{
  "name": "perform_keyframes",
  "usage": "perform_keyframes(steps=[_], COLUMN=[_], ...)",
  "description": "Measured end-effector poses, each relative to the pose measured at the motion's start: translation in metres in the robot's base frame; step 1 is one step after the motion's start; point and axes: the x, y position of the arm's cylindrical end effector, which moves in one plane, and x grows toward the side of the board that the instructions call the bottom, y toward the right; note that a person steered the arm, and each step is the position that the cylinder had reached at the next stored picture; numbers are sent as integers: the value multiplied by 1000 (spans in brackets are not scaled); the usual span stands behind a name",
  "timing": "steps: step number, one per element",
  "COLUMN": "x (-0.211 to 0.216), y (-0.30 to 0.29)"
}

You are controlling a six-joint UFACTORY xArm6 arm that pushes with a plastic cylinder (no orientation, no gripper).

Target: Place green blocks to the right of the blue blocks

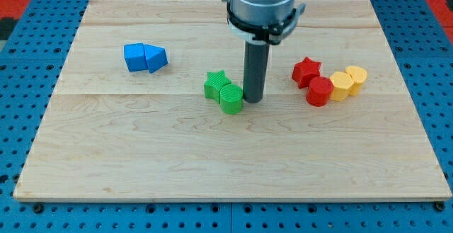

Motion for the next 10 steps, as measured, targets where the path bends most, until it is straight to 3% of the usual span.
perform_keyframes(steps=[1,2,3,4,5,6,7,9,10], x=[-43,-40,-2,45,37,11,42,16,-29], y=[-20,-28,27,14,-47,-73,-70,-10,-92])
